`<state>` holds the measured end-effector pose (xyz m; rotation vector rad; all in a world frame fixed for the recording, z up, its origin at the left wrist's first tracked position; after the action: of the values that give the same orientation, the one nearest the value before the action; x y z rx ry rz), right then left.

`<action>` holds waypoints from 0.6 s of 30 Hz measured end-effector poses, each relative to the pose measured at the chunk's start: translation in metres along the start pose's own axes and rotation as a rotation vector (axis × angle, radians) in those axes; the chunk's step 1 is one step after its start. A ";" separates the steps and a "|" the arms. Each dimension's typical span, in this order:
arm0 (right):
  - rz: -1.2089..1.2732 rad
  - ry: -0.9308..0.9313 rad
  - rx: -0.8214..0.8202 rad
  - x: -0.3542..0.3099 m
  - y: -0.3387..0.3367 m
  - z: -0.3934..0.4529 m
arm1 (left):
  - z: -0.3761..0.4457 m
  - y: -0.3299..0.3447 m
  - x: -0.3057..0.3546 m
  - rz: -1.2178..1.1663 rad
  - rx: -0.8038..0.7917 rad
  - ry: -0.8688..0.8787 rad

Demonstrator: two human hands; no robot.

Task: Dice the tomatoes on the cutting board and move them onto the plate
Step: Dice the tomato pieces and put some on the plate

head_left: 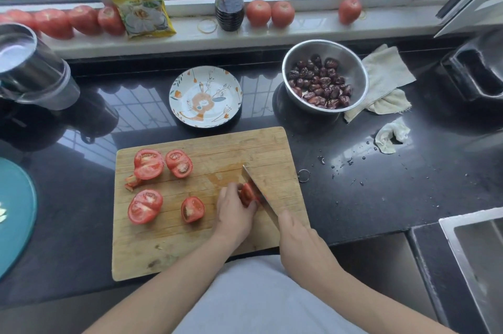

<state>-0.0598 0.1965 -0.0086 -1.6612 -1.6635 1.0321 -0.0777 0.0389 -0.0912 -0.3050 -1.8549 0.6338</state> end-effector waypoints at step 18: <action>-0.032 0.043 0.044 -0.028 0.011 0.029 | 0.004 -0.003 -0.004 -0.013 0.002 -0.010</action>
<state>-0.0762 0.1639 -0.0298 -1.6120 -1.6228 1.0032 -0.0792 0.0335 -0.0937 -0.2890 -1.8644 0.6295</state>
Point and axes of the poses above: each hand's wrist, its own z-axis towards the middle knuckle, its own y-axis out of the palm, x = y × z, the point moved 4 cm from there along z, towards the middle knuckle, and after that the axes turned 15 degrees about y, right-handed, at the moved point
